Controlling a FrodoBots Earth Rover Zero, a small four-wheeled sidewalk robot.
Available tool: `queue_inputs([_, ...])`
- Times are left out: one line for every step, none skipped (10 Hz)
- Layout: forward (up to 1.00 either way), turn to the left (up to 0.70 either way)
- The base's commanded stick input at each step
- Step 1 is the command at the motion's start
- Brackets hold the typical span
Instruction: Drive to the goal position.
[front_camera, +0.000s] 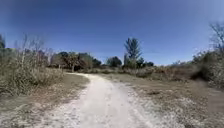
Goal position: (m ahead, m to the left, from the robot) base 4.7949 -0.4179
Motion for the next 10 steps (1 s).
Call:
queue_inputs([0.70,0.00])
queue_inputs([0.70,0.00])
queue_inputs([0.70,0.00])
queue_inputs([0.70,0.00])
queue_inputs([0.70,0.00])
queue_inputs([0.70,0.00])
queue_inputs([0.70,0.00])
queue_inputs([0.70,0.00])
queue_inputs([0.70,0.00])
queue_inputs([0.70,0.00])
